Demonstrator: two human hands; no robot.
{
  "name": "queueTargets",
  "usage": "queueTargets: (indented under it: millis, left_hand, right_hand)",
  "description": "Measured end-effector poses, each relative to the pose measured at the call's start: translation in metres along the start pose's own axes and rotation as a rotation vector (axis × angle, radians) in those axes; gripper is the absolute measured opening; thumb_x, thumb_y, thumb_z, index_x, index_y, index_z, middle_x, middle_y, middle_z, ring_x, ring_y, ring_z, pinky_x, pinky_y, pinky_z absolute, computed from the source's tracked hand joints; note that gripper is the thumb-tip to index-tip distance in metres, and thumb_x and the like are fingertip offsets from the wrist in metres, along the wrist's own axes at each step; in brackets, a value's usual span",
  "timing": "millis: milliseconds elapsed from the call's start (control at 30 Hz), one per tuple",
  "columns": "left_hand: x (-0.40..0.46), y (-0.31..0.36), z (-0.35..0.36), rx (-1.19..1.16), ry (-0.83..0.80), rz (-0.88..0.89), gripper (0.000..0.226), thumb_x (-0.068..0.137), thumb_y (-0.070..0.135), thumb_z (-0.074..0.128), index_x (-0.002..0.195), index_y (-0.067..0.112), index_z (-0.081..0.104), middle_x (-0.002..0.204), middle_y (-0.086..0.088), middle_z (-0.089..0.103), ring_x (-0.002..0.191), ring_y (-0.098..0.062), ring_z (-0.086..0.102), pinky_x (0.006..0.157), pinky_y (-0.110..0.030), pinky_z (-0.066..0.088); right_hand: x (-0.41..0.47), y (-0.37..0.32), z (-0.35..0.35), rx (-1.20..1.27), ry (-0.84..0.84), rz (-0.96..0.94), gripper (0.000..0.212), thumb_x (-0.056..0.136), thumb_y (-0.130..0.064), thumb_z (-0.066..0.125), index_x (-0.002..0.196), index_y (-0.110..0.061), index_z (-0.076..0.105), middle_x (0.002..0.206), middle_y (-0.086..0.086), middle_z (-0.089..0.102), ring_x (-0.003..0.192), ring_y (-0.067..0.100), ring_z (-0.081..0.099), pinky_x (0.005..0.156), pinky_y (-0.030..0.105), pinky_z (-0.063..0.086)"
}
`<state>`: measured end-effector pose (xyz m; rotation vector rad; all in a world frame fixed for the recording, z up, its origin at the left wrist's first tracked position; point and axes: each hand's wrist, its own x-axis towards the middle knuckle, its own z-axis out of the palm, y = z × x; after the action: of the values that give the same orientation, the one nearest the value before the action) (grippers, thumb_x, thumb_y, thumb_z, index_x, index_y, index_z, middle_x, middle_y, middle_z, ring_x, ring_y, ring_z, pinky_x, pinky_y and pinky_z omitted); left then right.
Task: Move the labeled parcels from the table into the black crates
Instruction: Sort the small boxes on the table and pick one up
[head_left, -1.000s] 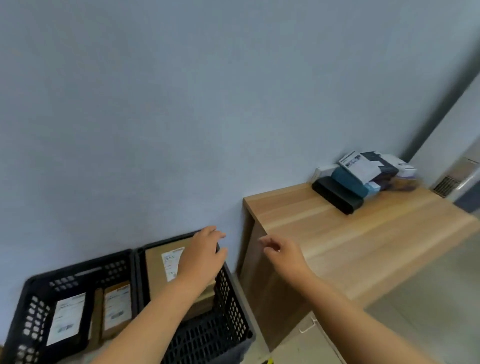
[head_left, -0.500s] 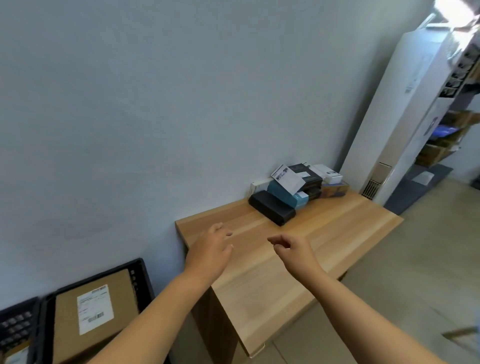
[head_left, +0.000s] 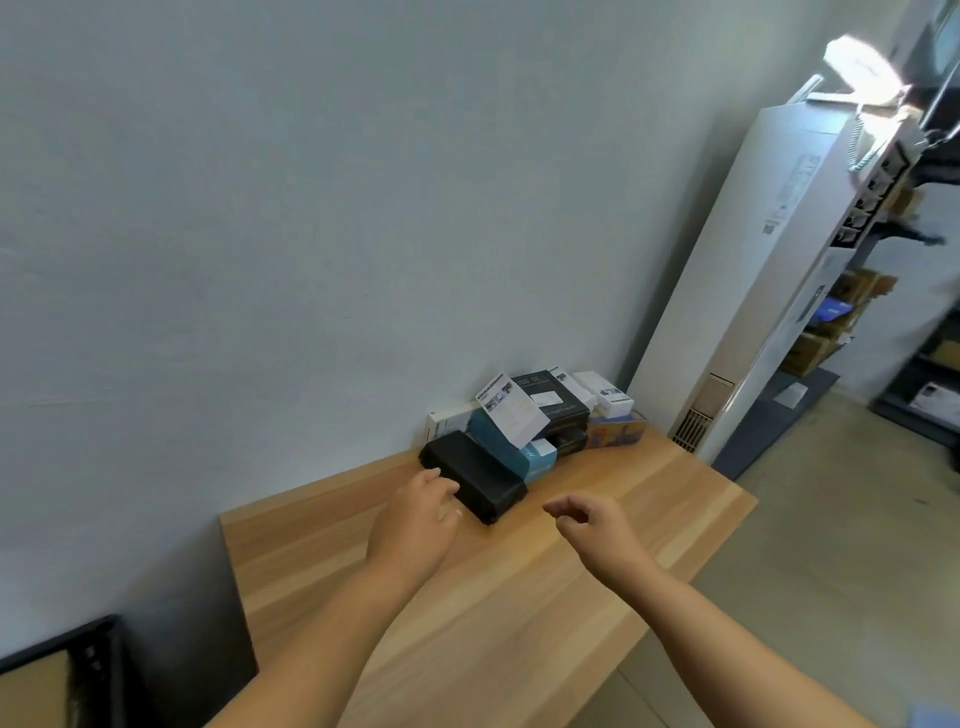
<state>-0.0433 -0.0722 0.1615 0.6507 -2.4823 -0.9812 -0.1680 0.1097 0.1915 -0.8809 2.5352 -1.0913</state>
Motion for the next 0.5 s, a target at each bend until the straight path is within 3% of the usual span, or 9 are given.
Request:
queueTargets:
  millis: [267,500]
  left_hand:
    - [0.075,-0.008,0.039,0.022,-0.045,-0.058,0.038,0.093,0.021,0.05,0.131,0.024,0.053,0.149,0.004,0.034,0.134,-0.011,0.035,0.104,-0.027,0.033]
    - [0.105,-0.027,0.056,0.072,-0.024,-0.143,0.037,0.094,0.019,0.05,0.131,0.023,0.053,0.149,0.002,0.034,0.135,-0.013,0.035,0.107,-0.027,0.032]
  right_hand:
    - [0.088,0.044,-0.013,0.035,-0.06,0.049,0.026,0.093,-0.007,0.054,0.109,-0.024,0.065,0.102,-0.013,0.063,0.1,0.003,0.059,0.088,0.02,0.048]
    - [0.17,0.069,-0.027,0.019,-0.089,0.025,0.022,0.091,-0.006,0.056,0.106,-0.018,0.066,0.104,-0.003,0.065,0.103,0.012,0.059,0.082,0.022,0.048]
